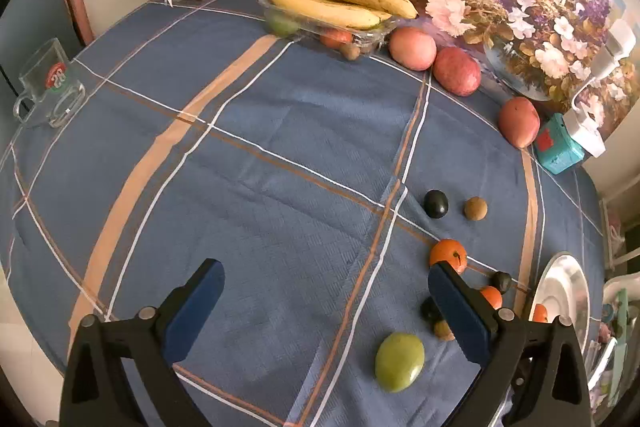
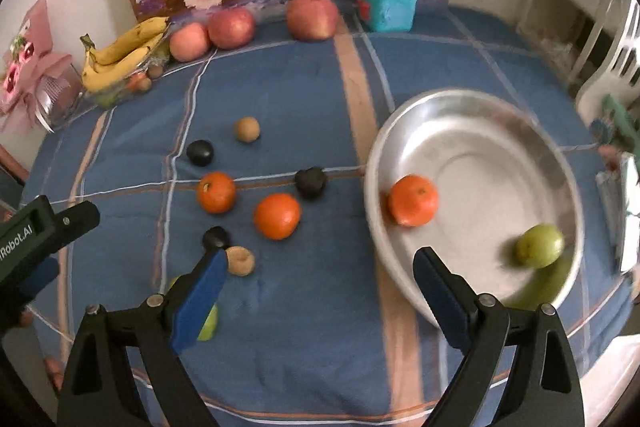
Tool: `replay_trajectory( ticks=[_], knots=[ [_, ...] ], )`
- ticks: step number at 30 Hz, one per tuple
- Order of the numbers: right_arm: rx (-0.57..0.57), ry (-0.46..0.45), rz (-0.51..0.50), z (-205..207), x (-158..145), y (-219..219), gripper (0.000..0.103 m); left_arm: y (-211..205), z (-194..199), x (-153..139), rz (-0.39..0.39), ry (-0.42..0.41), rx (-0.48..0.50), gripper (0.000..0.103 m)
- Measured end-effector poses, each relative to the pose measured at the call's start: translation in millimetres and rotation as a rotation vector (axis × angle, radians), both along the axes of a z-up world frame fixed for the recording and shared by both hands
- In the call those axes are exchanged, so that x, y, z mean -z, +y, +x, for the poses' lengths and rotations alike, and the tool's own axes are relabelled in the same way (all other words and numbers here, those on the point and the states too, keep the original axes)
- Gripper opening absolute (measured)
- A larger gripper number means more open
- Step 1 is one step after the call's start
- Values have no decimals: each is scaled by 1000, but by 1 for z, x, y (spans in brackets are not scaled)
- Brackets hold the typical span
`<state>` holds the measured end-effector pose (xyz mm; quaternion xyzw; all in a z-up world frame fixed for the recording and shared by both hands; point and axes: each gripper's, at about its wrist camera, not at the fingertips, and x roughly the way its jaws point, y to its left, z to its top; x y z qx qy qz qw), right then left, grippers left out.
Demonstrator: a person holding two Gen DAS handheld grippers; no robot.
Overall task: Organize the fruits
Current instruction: 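Withdraw both tools from the plate and move the left tool to the other green fruit, then grasp the second large green fruit with the left tool and lift it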
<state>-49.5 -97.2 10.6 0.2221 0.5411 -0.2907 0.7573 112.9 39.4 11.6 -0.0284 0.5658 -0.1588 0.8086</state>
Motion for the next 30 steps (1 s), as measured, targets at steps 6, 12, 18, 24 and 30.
replay_trajectory(
  ticks=[6,12,18,24,30],
  knots=[
    [1,45,34,8,16,0,94,-4,3,19,15,77,22,103],
    [2,46,39,3,17,-4,94,-11,-1,35,-17,156,70,103],
    [75,45,17,-16,11,-18,94,-21,-10,44,-44,240,119,102],
    [113,21,6,-24,6,-27,94,-50,-31,49,-31,266,249,90],
    [119,23,-2,-25,6,-28,94,-67,-44,56,15,277,305,76]
  ],
)
